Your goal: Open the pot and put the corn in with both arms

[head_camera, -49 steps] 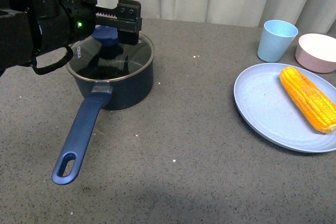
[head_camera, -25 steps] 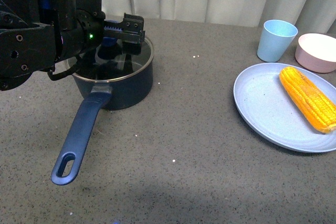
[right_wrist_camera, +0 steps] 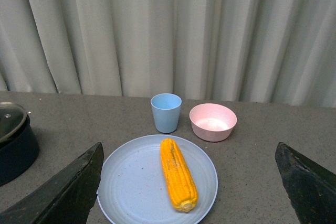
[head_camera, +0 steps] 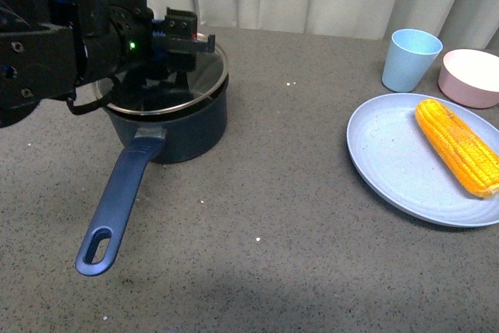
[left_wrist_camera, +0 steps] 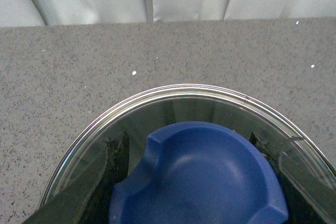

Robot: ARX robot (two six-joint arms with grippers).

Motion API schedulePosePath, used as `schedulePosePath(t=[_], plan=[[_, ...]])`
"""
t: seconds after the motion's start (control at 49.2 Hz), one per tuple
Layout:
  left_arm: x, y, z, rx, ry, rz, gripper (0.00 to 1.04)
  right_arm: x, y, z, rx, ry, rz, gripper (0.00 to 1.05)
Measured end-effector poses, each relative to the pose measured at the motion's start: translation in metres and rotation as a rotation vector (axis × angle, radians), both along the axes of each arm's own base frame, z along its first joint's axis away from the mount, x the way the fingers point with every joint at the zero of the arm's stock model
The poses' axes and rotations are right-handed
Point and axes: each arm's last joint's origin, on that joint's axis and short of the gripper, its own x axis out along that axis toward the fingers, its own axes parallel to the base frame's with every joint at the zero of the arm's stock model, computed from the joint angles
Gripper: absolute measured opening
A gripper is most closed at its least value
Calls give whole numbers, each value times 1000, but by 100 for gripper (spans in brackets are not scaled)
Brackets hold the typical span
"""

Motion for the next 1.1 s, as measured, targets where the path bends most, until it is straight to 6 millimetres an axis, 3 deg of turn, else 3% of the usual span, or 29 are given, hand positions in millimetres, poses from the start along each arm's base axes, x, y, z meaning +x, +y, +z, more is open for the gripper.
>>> schedulePosePath(t=[0.163, 0.305, 0.468, 0.651, 1.098], plan=[[-2, 14, 27, -41, -60, 33, 61, 0, 0, 0, 0, 0, 0, 96], [3, 52, 38, -53, -99, 98, 61, 0, 0, 0, 0, 0, 0, 96], [4, 107, 21, -20, -56, 216, 61, 0, 0, 0, 0, 0, 0, 96], [6, 141, 5, 3, -23, 331, 61, 0, 0, 0, 0, 0, 0, 96], [13, 155, -41, 7, 76, 396, 61, 0, 0, 0, 0, 0, 0, 96]])
